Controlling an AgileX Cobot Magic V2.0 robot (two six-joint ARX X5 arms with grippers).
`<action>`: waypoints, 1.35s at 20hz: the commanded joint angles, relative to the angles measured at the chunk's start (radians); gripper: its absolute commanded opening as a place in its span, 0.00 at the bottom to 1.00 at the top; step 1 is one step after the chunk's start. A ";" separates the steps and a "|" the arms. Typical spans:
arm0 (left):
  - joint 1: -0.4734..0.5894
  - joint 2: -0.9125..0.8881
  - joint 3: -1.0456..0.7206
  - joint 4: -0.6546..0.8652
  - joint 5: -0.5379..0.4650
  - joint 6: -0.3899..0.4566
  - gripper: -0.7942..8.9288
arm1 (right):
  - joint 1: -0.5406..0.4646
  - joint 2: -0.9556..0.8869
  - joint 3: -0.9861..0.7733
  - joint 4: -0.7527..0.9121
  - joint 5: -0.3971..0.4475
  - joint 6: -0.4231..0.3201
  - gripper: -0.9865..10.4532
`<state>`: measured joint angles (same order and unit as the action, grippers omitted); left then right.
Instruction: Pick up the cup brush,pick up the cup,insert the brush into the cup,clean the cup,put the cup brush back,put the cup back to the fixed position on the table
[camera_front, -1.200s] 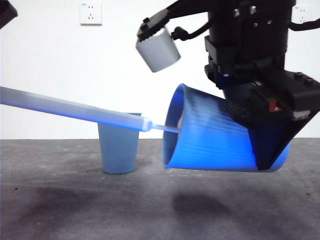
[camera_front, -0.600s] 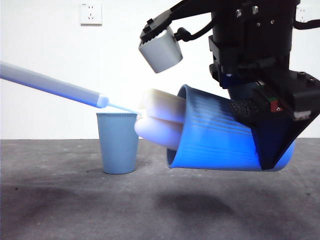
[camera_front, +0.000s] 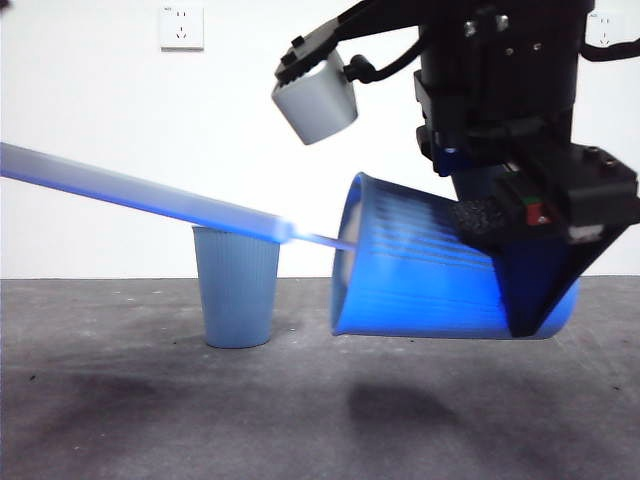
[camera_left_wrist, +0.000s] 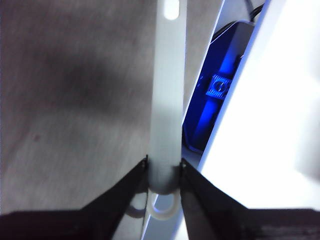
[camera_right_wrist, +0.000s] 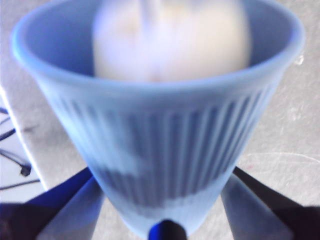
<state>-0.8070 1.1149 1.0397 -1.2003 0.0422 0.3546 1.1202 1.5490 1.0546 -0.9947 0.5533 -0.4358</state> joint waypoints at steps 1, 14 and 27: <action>0.001 0.032 0.000 0.066 0.027 -0.013 0.07 | 0.005 0.004 0.002 0.021 -0.005 0.009 0.07; 0.013 0.027 0.000 -0.073 -0.043 -0.010 0.07 | 0.005 0.004 0.002 0.006 -0.018 0.018 0.07; 0.130 -0.239 0.000 -0.126 -0.043 -0.040 0.07 | 0.004 -0.001 0.002 -0.013 -0.018 0.108 0.07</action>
<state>-0.6846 0.8795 1.0397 -1.3315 0.0132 0.3569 1.1198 1.5490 1.0546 -0.9989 0.5426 -0.3508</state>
